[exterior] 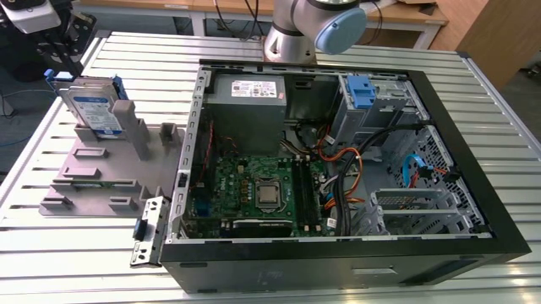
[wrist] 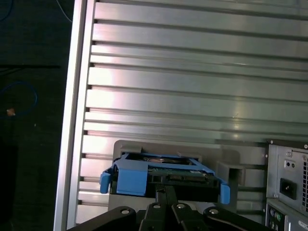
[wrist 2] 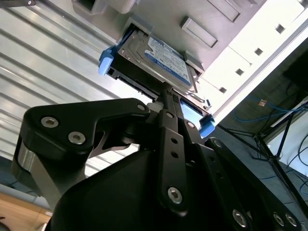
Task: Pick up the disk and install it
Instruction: 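Pick up the disk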
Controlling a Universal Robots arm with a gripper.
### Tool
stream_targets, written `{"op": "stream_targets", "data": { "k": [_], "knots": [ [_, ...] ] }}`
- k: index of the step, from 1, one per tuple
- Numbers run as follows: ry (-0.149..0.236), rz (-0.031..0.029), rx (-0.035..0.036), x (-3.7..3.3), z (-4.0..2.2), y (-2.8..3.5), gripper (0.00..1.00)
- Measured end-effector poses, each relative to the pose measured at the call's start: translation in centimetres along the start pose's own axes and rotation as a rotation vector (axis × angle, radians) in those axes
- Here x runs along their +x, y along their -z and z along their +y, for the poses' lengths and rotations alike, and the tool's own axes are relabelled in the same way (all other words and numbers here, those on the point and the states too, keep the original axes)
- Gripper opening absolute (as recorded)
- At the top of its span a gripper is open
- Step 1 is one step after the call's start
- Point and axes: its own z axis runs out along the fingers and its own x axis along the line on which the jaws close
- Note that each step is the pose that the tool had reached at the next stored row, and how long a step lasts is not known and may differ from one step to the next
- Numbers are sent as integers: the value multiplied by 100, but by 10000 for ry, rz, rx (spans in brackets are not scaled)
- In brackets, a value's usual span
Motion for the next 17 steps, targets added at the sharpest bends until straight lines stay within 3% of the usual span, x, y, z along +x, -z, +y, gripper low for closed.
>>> {"op": "stream_targets", "data": {
  "k": [12,17],
  "knots": [
    [689,37,-20,0,0,0,11],
    [784,43,-23,0,0,4,11]
  ]
}}
